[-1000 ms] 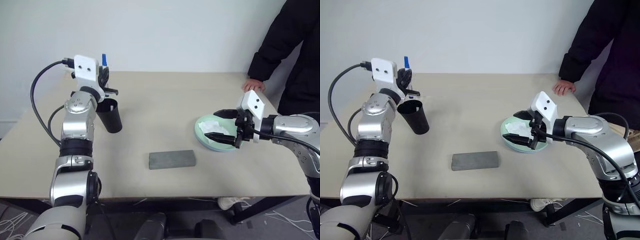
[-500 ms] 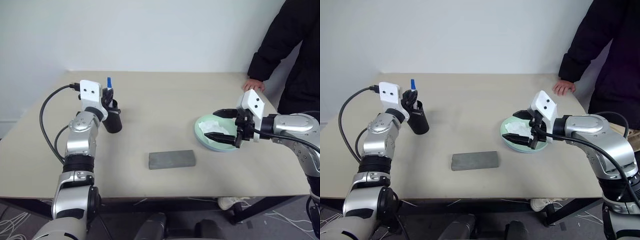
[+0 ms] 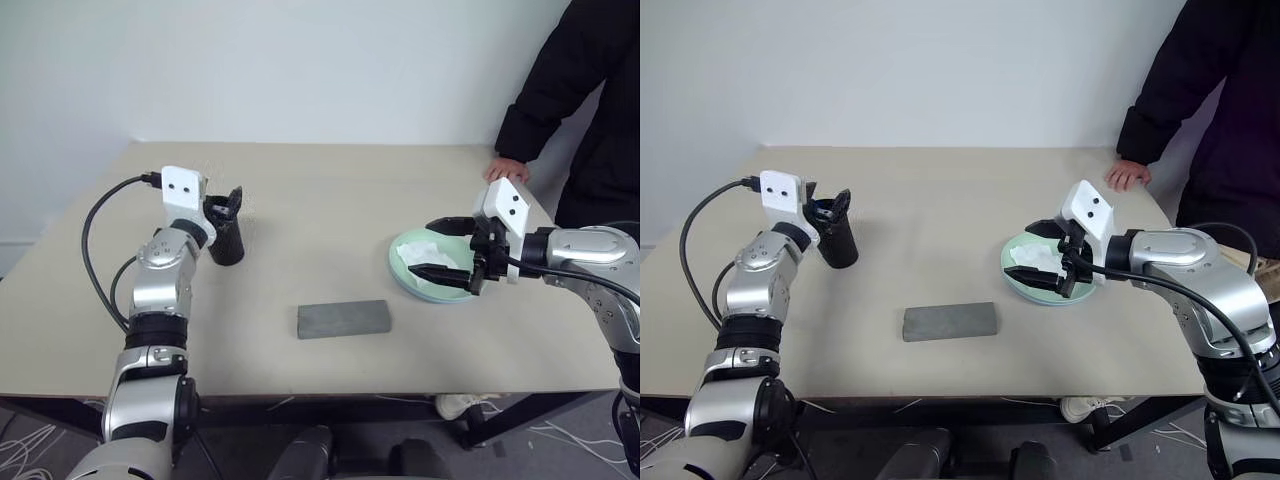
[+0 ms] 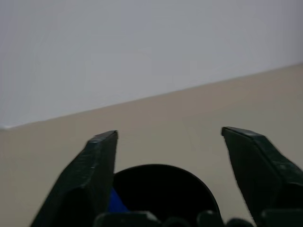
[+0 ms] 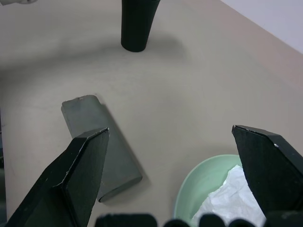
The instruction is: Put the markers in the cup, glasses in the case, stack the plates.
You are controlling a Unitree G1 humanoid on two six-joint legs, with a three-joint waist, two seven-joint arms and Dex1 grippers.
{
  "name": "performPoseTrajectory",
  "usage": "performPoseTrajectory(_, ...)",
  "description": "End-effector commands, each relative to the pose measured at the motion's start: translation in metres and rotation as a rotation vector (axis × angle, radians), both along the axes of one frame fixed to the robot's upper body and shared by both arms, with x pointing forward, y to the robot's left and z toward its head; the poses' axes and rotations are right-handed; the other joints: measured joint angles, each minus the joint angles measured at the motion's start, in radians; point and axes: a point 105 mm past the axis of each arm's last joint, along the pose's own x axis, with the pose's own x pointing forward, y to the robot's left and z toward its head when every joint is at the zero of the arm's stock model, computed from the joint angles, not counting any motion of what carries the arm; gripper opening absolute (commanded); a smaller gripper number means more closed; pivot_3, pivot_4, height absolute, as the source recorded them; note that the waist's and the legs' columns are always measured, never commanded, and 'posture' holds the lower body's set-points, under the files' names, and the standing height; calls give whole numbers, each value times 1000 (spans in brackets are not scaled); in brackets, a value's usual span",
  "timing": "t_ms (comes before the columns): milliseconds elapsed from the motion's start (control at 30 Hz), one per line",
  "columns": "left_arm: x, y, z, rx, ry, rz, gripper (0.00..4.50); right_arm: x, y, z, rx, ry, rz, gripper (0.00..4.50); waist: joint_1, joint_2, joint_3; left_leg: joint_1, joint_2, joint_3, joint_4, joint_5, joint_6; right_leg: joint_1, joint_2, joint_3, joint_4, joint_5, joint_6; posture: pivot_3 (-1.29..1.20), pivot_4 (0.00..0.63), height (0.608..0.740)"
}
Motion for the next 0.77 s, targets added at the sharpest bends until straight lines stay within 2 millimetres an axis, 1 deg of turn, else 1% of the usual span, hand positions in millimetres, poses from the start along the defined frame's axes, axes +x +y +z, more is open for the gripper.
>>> performPoseTrajectory(33, -13, -2, 26, 15, -27, -129, 4480, -1, 1, 11, 7, -48, 6, 4500, -1, 0, 0, 0, 0, 0, 0, 0, 0, 0, 0, 0, 0, 0, 0, 0, 0, 727)
performPoseTrajectory(167, -32, -1, 40, 51, 6, -279, 4480, 0, -3, 11, 5, -47, -5, 4500, -2, 0, 0, 0, 0, 0, 0, 0, 0, -1, 0, 0, 0, 0, -1, 0, 0, 727)
performPoseTrajectory(267, -51, 1, 52, 130, 39, -405, 4480, 2, -6, 11, 4, -51, -14, 4500, 0, 1, 0, 0, 1, 0, -1, 0, 0, -1, 0, 0, 0, -1, -3, 0, 0, 727)
performPoseTrajectory(400, -69, 16, 65, 159, 91, -491, 4480, 4, -3, 13, 12, -56, -15, 4500, -1, 2, 1, 0, 1, 2, -4, 0, 0, -3, -1, 2, 1, -2, -3, 0, 0, 727)
performPoseTrajectory(500, -81, 20, 65, 178, 132, -542, 4480, 5, 1, 12, 21, -55, -6, 4500, 0, 4, 1, 0, 1, 3, -7, 0, 0, -6, 0, 3, 1, -2, -3, 0, 0, 727)
performPoseTrajectory(600, -82, 22, 62, 183, 134, -535, 4480, 6, 9, 14, 35, -53, 8, 4500, -1, 5, 1, 0, 1, 3, -8, 0, 0, -6, 0, 4, 1, -2, -3, 0, 0, 727)
performPoseTrajectory(767, -87, 4, 44, 140, 152, -575, 4480, 4, 16, 14, 47, -52, 21, 4500, 1, 5, 1, 0, 1, 4, -8, 0, 0, -6, 0, 5, 1, -2, -3, 0, 0, 727)
